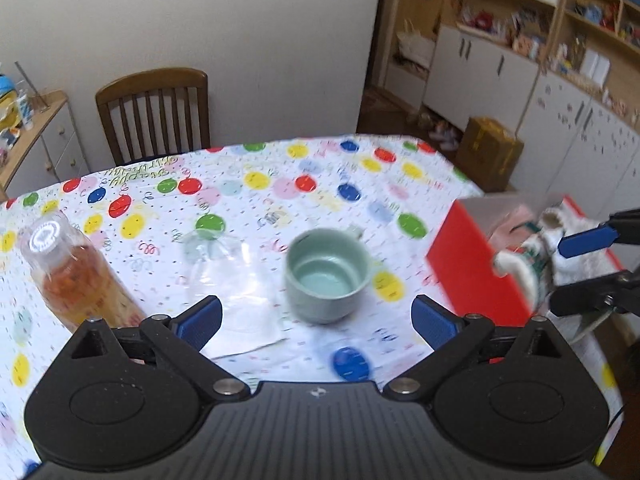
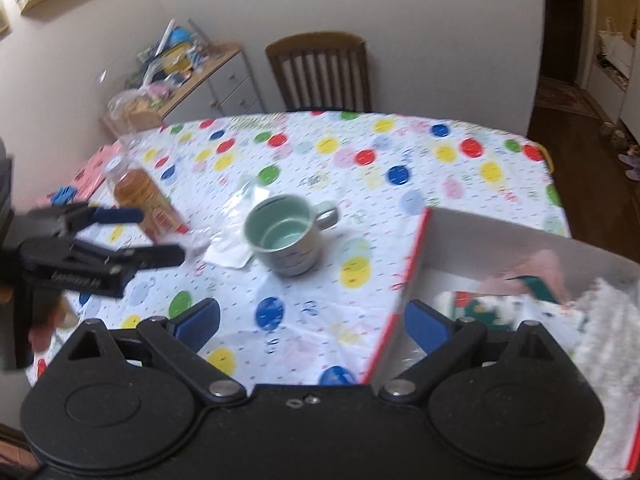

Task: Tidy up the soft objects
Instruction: 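Move both tools over the table toward the tissue and clear plastic bag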

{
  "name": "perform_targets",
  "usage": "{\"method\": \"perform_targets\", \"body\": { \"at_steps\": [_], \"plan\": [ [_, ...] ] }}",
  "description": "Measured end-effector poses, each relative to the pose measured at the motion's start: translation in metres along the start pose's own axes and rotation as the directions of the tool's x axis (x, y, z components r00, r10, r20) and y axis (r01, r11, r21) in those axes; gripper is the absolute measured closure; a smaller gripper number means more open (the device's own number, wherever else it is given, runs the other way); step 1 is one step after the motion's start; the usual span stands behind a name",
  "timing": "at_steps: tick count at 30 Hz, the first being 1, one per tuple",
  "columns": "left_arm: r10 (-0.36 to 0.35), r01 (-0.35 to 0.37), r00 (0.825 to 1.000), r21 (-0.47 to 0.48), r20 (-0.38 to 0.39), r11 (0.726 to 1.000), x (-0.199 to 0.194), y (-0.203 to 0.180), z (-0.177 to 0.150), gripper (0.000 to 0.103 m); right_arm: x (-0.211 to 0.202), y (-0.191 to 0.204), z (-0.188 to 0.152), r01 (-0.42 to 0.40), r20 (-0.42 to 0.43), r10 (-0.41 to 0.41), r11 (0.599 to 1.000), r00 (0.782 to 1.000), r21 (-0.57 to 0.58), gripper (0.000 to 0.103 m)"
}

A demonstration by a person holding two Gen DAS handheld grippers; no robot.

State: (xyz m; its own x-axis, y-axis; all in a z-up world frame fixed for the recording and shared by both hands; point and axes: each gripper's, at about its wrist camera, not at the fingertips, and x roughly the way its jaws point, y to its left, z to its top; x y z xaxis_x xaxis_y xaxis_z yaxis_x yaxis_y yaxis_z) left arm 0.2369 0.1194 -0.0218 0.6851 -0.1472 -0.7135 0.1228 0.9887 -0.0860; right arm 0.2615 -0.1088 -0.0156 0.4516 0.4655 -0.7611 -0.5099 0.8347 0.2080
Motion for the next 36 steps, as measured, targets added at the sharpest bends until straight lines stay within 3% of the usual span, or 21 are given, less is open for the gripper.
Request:
{"method": "perform_targets", "body": {
  "at_steps": [7, 17, 22, 26, 29, 36],
  "plan": [
    [0.037, -0.034, 0.999, 0.101, -0.023, 0.994, 0.017, 0.034, -0.009, 0.002, 0.033, 0.039, -0.002, -0.031, -0.054, 0.028, 0.998, 0.998, -0.050, 0.004],
    [0.066, -0.068, 0.996, 0.038, 0.057, 0.997, 0.015, 0.059, -0.046, 0.002, 0.066, 0.072, 0.031, -0.059, -0.054, 0.054, 0.994, 0.997, -0.096, 0.005],
    [0.117, -0.119, 0.989, 0.009, 0.091, 0.993, 0.020, 0.061, -0.068, 0.002, 0.093, 0.092, 0.056, -0.090, -0.068, 0.084, 0.992, 0.994, -0.091, 0.006],
    [0.119, -0.121, 0.987, 0.013, 0.111, 0.993, 0.021, 0.058, -0.080, 0.002, 0.121, 0.106, 0.073, -0.098, -0.090, 0.096, 0.995, 0.991, -0.020, 0.014],
    [0.101, -0.102, 0.988, 0.002, 0.121, 0.995, 0.021, 0.057, -0.084, 0.002, 0.147, 0.110, 0.084, -0.090, -0.115, 0.102, 0.990, 0.988, 0.109, 0.020],
    [0.083, -0.083, 0.989, -0.011, 0.125, 0.997, 0.024, 0.059, -0.090, 0.002, 0.199, 0.121, 0.094, -0.016, -0.179, 0.075, 0.951, 0.981, 0.309, 0.022]
  ]
}}
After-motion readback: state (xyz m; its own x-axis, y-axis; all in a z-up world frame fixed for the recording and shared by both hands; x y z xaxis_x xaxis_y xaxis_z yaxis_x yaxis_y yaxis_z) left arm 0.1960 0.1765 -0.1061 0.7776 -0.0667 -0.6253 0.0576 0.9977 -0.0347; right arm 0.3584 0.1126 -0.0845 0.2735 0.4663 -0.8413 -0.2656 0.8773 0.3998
